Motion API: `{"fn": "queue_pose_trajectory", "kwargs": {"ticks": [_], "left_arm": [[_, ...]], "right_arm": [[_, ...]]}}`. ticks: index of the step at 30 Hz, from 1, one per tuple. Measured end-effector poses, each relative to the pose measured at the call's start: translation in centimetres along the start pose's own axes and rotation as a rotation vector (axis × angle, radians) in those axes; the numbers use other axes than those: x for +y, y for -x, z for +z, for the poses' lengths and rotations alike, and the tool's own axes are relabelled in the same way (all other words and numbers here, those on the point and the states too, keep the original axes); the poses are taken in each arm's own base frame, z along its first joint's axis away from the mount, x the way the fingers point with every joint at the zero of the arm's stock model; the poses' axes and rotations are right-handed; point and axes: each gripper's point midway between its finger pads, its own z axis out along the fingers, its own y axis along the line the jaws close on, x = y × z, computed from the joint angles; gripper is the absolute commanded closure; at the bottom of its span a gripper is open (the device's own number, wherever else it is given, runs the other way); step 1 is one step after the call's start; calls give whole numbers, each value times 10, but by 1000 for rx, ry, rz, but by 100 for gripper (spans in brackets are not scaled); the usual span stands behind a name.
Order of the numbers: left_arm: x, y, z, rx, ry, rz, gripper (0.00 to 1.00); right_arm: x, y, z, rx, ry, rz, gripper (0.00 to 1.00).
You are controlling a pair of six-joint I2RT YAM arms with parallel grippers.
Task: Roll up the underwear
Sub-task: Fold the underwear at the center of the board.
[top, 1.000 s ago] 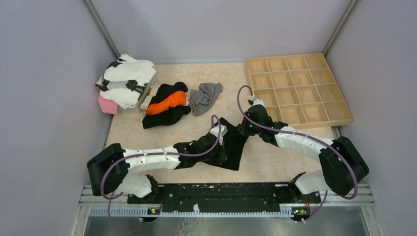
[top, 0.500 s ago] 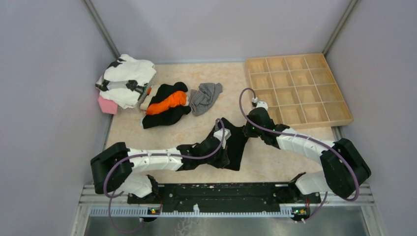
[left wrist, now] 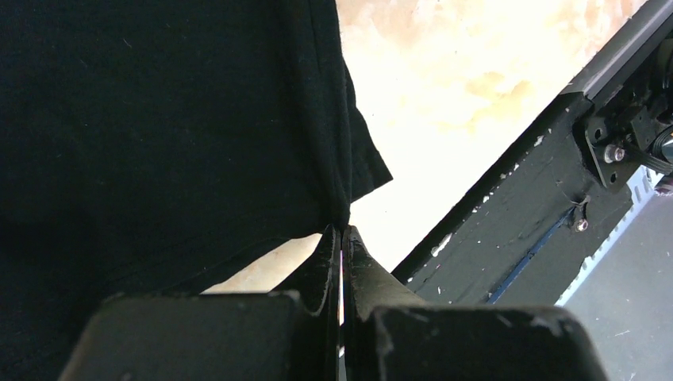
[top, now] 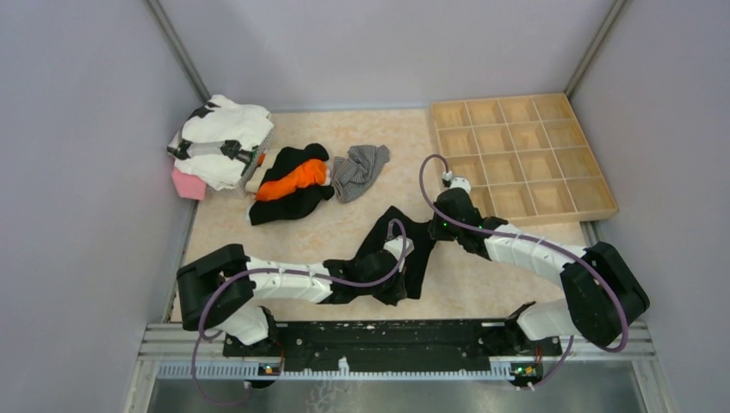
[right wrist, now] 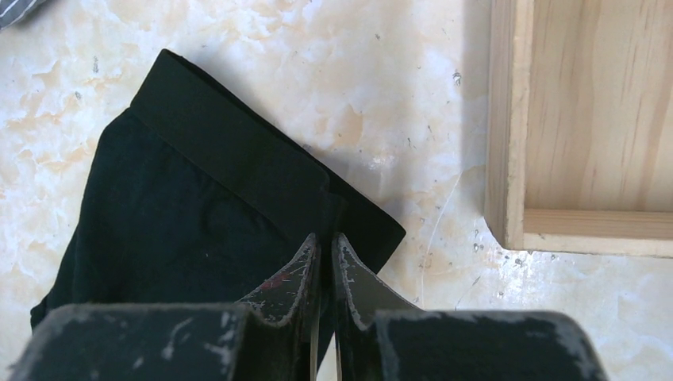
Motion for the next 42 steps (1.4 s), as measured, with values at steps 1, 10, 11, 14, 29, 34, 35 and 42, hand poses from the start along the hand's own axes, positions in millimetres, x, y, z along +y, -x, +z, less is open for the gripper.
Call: {"fn": "queue_pose_trajectory", "kwargs": {"ticks": [1, 10, 11, 14, 29, 34, 35, 42], "left_arm": [[0, -1, 1, 2, 2, 0, 100], [-4, 5, 7, -4, 6, -18, 100], [-4, 6, 9, -4, 9, -20, 100], [-5, 7, 13, -3, 17, -29, 100], [-9, 17, 11, -8, 51, -52, 51], [-24, 42, -18, -92, 1, -69, 40], [-28, 48, -25, -115, -15, -72, 38], [-23, 75, -72, -259, 4, -93, 33]], "right_arm": [[0, 0, 0, 0, 0, -1, 92], [-4, -6, 2, 12, -8, -4, 82], [-5, -9, 2, 16, -11, -4, 81], [-11, -16, 3, 30, -25, -8, 79], [-22, -5, -9, -22, -71, 1, 52], [-8, 24, -33, -103, -20, 23, 39], [-5, 31, -38, -114, -14, 28, 38], [4, 72, -72, -196, -15, 43, 22]]}}
